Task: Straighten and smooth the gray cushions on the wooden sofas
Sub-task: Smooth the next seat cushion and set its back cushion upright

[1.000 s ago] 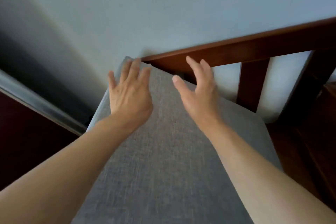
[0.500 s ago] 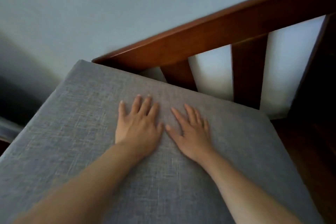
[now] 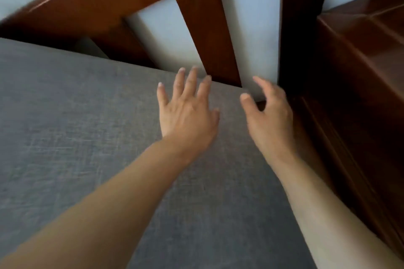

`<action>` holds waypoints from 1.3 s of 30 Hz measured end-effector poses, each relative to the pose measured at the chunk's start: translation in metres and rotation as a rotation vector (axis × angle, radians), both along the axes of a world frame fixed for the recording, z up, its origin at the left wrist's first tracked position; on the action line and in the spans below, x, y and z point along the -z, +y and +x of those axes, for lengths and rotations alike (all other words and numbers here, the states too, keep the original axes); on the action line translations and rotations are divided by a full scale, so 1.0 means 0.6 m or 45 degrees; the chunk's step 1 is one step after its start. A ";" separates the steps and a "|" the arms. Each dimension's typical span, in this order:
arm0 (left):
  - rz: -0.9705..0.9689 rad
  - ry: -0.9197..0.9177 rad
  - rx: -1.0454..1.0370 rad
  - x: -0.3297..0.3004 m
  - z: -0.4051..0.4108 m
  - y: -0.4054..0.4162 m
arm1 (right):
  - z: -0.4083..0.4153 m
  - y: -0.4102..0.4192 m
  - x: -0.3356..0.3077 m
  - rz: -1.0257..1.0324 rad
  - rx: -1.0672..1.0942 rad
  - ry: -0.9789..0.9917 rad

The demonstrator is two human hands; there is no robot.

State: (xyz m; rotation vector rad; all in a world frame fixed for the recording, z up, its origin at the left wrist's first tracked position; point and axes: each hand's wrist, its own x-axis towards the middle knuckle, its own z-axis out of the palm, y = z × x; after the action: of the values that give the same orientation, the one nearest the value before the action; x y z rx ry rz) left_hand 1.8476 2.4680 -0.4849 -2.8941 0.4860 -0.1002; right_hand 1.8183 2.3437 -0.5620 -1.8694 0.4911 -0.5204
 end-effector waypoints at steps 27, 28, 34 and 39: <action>0.282 -0.075 -0.627 -0.199 -0.319 0.432 | -0.211 0.453 -0.150 -0.502 -0.894 0.083; 0.282 -0.067 -0.607 -0.200 -0.319 0.435 | -0.207 0.457 -0.145 -0.499 -0.909 0.109; 0.197 0.189 -0.502 -0.250 -0.348 0.439 | -0.236 0.468 -0.218 -0.440 -1.015 0.528; -0.118 -0.417 -0.223 -0.338 -0.493 0.444 | -0.361 0.430 -0.382 -0.005 -0.636 -0.035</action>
State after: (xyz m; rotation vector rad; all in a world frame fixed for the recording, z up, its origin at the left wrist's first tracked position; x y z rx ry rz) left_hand 1.5521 2.7345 -0.2820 -2.9102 0.1730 -0.5717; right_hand 1.6018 2.6017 -0.3326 -1.8971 -0.0047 -0.2097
